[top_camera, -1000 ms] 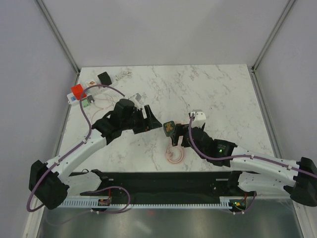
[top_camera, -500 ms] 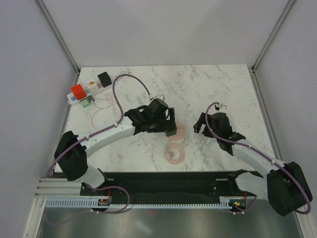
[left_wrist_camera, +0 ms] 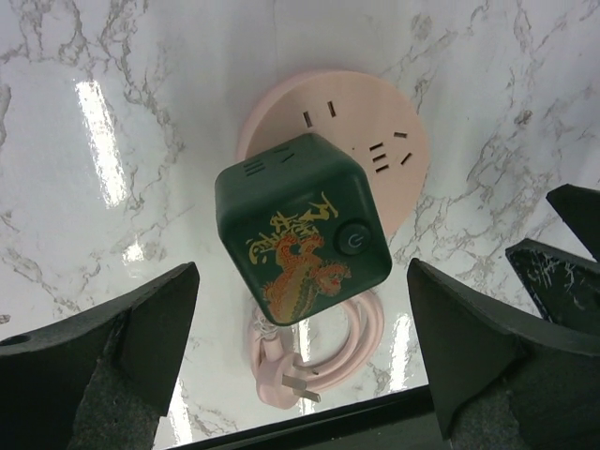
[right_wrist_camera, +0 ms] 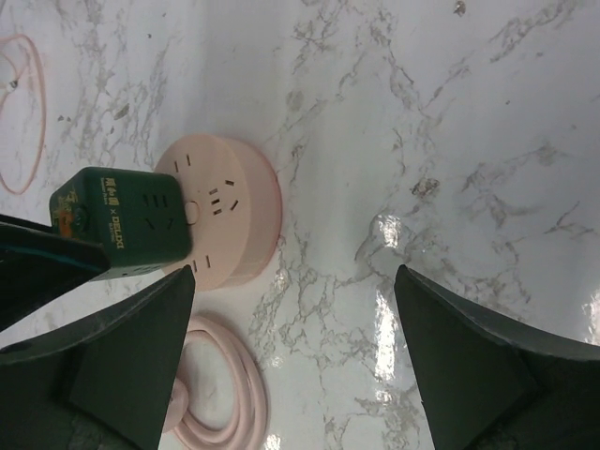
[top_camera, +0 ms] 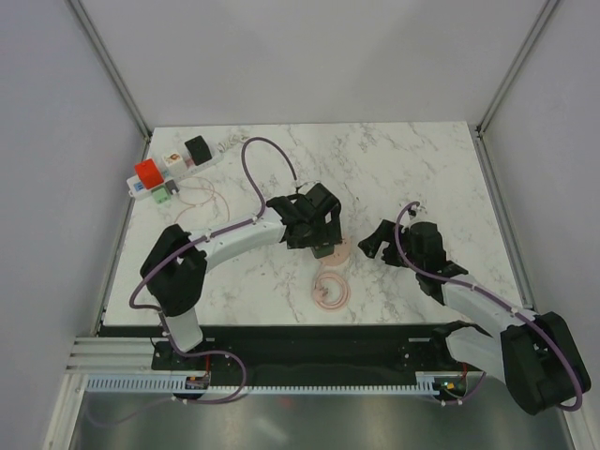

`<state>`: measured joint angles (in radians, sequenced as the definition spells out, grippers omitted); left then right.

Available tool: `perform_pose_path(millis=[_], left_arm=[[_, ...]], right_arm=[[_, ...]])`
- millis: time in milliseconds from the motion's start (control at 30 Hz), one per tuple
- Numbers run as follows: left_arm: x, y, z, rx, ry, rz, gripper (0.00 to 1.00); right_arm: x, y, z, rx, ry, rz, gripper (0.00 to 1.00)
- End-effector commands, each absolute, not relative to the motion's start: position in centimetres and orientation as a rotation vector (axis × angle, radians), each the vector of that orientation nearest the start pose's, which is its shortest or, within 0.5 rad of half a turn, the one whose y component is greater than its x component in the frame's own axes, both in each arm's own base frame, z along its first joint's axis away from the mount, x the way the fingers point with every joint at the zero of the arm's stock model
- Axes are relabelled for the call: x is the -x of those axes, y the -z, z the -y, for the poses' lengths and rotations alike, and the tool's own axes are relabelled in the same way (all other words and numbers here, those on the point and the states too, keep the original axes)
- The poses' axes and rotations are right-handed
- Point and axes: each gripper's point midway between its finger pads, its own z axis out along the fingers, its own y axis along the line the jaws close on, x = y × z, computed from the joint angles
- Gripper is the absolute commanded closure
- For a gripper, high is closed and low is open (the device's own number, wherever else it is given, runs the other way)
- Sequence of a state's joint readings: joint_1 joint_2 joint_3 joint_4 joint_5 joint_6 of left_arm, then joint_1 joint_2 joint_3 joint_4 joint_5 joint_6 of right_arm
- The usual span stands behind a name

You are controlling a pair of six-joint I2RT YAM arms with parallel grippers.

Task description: Pull the plug off the socket

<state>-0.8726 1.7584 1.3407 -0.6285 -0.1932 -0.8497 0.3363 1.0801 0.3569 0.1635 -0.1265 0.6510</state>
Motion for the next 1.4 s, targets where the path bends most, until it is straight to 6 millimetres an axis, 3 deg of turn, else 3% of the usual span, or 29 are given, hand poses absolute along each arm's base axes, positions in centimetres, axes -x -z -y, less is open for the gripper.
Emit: perform_pose_path(millis=[0, 333, 533, 633, 667, 833, 867, 1133, 1367], left_arm=[[-28.8, -11.0, 32.9, 0.111, 0.369, -2.577, 0.01], [-29.2, -8.6, 33.3, 0.086, 0.32, -2.618, 0.07], [-29.3, -7.8, 33.2, 0.057, 0.302, -2.624, 0.19], [-29.3, -7.9, 33.2, 0.035, 0.307, -2.618, 0.36], [-29.4, -7.9, 33.3, 0.025, 0.313, -2.614, 0.5], [-29.0, -8.9, 33.9, -0.079, 0.4, -2.587, 0.84], [-29.0, -9.2, 34.1, -0.111, 0.417, -2.572, 0.98], [-27.7, -10.3, 34.2, -0.239, 0.53, -2.523, 0.98], [-26.9, -13.4, 35.0, -0.3, 0.717, -2.386, 0.98]], right_arm=[[-28.0, -9.0, -15.9, -0.216, -0.806, -2.107, 0.04], [-27.9, -9.7, -17.0, -0.187, -0.906, -2.048, 0.04], [-28.2, -8.5, -17.2, -0.213, -0.895, -2.117, 0.04], [-28.0, -8.1, -18.0, -0.173, -0.933, -2.14, 0.04], [-27.9, -8.0, -18.1, -0.167, -0.942, -2.142, 0.04], [-27.5, -8.0, -18.7, -0.132, -0.995, -2.126, 0.04], [-27.5, -8.0, -18.8, -0.13, -0.998, -2.127, 0.04], [-27.0, -7.7, -19.2, -0.133, -1.049, -2.124, 0.05], [-26.6, -7.8, -20.2, -0.155, -1.152, -2.102, 0.12]])
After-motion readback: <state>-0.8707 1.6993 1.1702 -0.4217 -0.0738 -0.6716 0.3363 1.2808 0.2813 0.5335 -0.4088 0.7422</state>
